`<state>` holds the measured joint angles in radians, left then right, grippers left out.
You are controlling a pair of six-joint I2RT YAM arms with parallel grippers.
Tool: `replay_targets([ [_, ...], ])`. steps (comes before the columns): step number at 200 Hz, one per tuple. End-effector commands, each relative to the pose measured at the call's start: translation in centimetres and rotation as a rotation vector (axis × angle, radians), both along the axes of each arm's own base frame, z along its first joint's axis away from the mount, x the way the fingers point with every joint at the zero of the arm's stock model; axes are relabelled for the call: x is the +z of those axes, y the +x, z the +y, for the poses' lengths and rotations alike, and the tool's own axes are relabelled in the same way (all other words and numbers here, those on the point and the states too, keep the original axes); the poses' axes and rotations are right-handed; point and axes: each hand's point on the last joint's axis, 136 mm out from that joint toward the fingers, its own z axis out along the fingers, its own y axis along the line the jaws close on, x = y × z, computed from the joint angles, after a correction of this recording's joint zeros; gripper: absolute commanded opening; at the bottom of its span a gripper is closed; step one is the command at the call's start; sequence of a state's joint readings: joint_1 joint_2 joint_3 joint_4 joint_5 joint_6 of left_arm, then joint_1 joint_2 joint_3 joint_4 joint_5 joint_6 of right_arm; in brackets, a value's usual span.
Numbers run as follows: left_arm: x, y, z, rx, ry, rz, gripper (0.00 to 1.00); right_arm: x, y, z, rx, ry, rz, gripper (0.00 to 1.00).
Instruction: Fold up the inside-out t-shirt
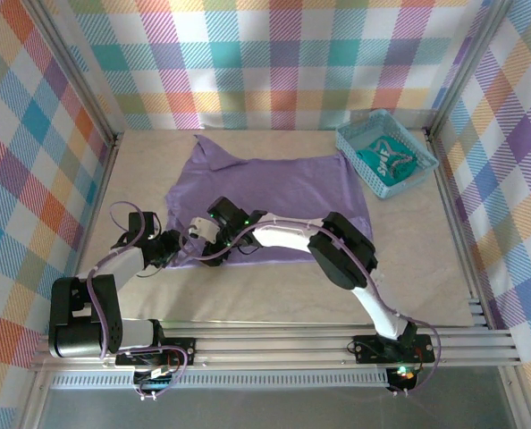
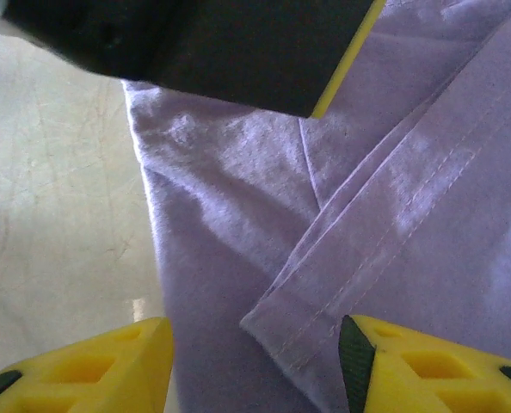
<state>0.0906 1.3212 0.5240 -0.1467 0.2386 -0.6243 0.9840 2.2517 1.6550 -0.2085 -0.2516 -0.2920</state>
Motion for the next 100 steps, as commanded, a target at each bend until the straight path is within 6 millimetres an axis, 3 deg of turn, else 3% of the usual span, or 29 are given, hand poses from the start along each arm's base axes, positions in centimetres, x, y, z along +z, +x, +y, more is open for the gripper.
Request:
replay_targets([
  [1,-1.1,-1.5,0.6,0.013,0.018,0.045,0.52,-0.8,-0.2,0.6,0.046,-0.032,-0.027,0.53],
  [26,-1.1,-1.6,0.6,0.014,0.017,0.042,0.52,-1.7,0.3,0.5,0.036,-0.069,-0.038,0.48],
  [51,-1.3,-1.7,0.7,0.011,0.019,0.050,0.52,-1.6,0.8,0.6,0.016,-0.067,-0.050,0.29],
  [67,-1.5,-1.8,0.6,0.011,0.016,0.052,0.52,-1.0,1.1,0.7,0.000,-0.051,-0.059,0.18],
  [100,-1.8,-1.9,0.7,0.013,0.019,0.058,0.52,2.1,2.4,0.5,-0.082,0.027,-0.068,0.07],
])
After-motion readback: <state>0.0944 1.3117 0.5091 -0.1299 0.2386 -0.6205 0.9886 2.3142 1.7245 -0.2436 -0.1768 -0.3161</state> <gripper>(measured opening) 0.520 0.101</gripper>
